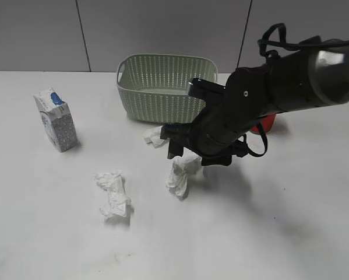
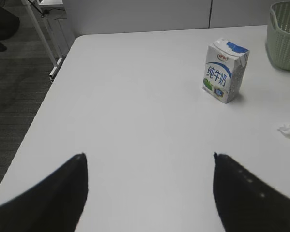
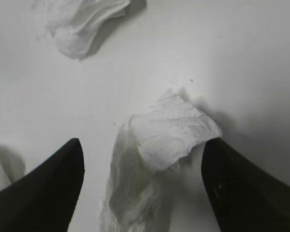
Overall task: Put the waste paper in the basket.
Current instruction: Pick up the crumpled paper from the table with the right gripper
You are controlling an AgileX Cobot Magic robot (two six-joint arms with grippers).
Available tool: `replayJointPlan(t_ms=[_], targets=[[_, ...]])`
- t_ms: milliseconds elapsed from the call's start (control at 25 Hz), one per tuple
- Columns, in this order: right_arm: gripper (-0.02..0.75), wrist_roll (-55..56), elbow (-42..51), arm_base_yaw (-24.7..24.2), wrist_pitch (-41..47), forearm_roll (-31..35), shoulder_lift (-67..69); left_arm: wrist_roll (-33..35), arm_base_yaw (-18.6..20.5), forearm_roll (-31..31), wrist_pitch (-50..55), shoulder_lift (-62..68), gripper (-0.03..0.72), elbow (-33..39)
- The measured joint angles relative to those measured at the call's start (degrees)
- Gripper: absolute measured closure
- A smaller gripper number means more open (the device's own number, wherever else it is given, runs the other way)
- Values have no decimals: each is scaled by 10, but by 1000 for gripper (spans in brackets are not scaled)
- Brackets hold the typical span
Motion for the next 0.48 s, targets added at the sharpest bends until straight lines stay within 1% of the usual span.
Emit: replayJointPlan(t_ms=[160,280,400,480], targets=[[167,1,-54,2,34,-10,45,0,0,0,0,0,99,0],[169,1,-73,2,66,-25,66,0,0,0,0,0,99,0],[202,1,-80,2,80,-39,71,0,0,0,0,0,101,0],[250,1,-82,2,90,-50,73,0,0,0,0,0,103,0]])
